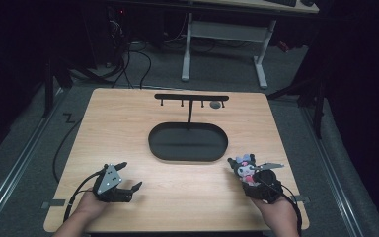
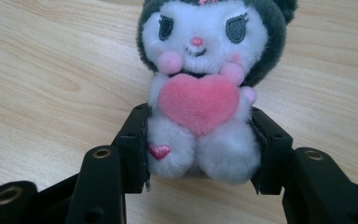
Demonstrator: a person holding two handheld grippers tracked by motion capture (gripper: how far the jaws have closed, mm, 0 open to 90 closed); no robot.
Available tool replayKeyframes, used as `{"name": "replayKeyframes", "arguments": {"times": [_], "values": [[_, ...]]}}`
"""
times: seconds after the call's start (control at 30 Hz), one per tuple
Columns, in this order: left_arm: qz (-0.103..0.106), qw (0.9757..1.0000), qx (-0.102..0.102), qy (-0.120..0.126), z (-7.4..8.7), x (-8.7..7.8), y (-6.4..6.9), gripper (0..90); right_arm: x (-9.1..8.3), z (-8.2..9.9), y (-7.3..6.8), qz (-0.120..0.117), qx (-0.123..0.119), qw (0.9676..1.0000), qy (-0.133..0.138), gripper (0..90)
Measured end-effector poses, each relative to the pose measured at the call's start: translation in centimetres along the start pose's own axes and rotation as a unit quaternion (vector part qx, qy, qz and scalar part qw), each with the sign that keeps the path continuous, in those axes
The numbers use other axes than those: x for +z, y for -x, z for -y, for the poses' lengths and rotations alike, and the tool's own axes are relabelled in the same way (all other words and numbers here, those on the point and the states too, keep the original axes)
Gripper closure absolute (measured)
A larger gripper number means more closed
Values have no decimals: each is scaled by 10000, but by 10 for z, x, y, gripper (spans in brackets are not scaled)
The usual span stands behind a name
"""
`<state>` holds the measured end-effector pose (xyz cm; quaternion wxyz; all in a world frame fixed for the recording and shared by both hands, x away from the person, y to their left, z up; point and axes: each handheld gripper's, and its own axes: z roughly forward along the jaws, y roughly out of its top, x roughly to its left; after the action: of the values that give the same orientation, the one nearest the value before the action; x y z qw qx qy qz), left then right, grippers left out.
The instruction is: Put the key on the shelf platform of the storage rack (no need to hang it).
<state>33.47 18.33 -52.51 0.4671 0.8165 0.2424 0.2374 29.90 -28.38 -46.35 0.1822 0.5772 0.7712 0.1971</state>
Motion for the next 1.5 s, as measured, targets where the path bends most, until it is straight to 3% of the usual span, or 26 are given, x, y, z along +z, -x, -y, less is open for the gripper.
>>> {"name": "replayKeyframes", "arguments": {"times": [0.33,0.77,1.17,1.5], "values": [[-39,10000,-37,64,0,-1,-1,154,-6,-16,-8,-100,-81,9998,172,494],[-28,10000,-33,69,0,-1,0,154,0,-25,-14,-191,-115,9996,159,494],[13,10000,-42,69,0,-1,-1,154,-1,-49,-32,-415,-232,9987,180,493],[30,10000,-44,61,0,-1,-1,154,-3,-65,-35,-485,-232,9984,193,493]]}}
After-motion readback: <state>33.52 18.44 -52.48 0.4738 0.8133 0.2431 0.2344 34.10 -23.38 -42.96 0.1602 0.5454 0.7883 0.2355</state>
